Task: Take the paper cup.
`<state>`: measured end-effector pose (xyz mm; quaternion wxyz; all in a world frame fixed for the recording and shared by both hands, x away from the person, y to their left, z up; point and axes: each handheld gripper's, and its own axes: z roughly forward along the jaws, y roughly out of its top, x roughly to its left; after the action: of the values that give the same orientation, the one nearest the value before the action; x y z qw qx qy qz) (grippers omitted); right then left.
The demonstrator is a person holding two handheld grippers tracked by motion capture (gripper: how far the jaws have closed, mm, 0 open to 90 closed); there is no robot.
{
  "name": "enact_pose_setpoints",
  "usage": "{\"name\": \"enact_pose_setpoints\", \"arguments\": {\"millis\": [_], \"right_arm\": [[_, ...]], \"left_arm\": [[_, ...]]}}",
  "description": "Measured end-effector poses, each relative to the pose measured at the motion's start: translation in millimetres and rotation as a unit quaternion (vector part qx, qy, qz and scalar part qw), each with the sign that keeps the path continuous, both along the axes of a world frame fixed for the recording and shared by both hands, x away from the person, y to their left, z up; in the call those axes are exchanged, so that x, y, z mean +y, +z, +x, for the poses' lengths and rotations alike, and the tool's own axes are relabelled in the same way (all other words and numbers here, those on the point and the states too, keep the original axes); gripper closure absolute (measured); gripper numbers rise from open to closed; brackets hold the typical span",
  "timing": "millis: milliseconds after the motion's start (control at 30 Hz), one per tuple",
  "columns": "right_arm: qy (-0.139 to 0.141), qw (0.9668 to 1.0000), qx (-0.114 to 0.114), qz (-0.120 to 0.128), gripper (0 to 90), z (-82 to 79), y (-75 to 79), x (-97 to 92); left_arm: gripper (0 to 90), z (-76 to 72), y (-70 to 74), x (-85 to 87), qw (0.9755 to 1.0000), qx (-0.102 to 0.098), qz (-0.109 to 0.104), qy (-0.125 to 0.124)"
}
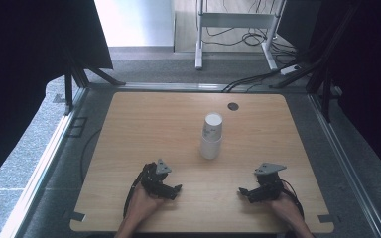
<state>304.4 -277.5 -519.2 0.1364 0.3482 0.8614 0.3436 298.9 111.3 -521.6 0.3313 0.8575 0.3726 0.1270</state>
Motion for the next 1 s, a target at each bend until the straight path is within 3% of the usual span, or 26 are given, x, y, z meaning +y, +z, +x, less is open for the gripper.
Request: {"name": "enact_pose_setpoints", "arguments": {"millis": [100,233,700,1000], "right_arm": [[-0.004,1.0000,0.003,-0.003,0.7,0.0,1.1,-0.2],[-0.011,0.9999,-0.001,0.013,1.0,-0.3,5.7,-3.1],[-0.009,0.9998,-0.005,0.019,0.9,-1.8,10.3,-2.7],[0.001,0.9999,-0.003,0.017,0.0,0.5,16.8,0.2]], "left_arm": [[0.0,0.3,2.4,0.3,1.0000,-0.002,0.005,0.007],[0.0,-0.8,10.9,3.4,0.9999,-0.001,-0.008,0.007],[0.0,-1.1,10.8,0.2,0.9999,0.009,-0.004,-0.012],[0.0,2.6,17.8,0.1,0.9995,0.010,-0.024,-0.020]]}}
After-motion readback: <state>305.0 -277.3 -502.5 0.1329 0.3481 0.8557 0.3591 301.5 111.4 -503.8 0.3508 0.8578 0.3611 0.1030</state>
